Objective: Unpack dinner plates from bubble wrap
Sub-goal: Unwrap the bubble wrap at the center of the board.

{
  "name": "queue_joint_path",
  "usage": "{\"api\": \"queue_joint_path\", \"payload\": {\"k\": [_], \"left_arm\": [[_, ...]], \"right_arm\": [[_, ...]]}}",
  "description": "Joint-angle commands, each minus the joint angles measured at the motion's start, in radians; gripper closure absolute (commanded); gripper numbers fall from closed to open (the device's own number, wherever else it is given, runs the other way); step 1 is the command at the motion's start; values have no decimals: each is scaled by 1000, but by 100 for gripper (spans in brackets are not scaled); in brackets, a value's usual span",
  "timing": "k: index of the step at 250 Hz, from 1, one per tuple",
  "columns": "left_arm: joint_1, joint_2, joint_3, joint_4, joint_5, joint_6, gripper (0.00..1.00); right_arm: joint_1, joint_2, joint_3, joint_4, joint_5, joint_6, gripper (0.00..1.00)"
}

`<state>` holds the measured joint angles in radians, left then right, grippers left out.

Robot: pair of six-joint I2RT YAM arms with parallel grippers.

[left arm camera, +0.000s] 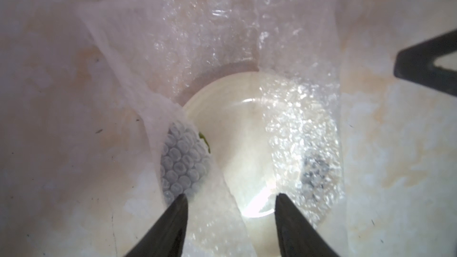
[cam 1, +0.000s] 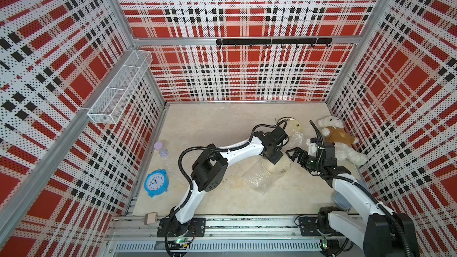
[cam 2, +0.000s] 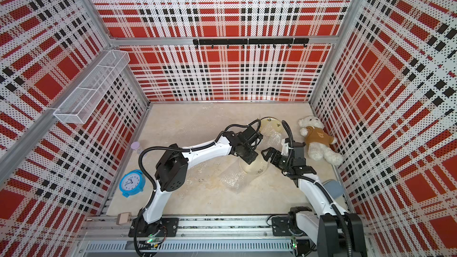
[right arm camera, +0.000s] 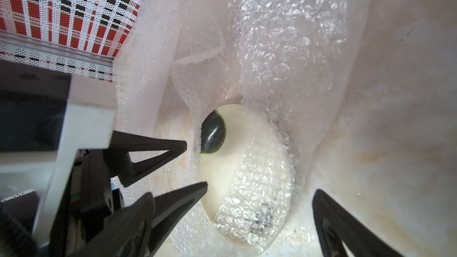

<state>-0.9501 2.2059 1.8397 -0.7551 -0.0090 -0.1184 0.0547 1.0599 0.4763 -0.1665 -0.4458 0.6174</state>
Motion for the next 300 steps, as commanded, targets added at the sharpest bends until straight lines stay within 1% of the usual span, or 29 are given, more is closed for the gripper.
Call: {"api": "queue_joint_path", "payload": {"k": [1, 25, 67, 83, 136, 153, 180, 207, 300], "left_arm": [[-4, 52, 39, -43, -81, -51, 44], [-6, 66, 46, -56, -112, -84, 47], [-15, 70, 45, -67, -172, -102, 57], [-15, 70, 46, -69, -176, -101, 60], [-13, 74, 52, -79, -183, -101, 78], [-12, 72, 56, -84, -187, -98, 86], [-1, 68, 67, -91, -184, -90, 96], [12, 65, 79, -101, -174, -77, 100], [80, 31, 55, -107, -124, -62, 100]], "right_arm": [[-4, 5, -4, 44, -9, -5, 0], [-4, -2, -4, 42, -7, -2, 0], [-4, -9, -8, 35, -2, -4, 0], [-4, -9, -10, 35, -1, -5, 0], [-4, -12, -11, 35, 0, -5, 0], [-4, -14, -13, 35, 2, -4, 0], [-4, -13, -15, 34, 3, -5, 0], [-4, -11, -14, 35, 1, -5, 0], [-4, -2, -11, 36, 1, -9, 0]]}}
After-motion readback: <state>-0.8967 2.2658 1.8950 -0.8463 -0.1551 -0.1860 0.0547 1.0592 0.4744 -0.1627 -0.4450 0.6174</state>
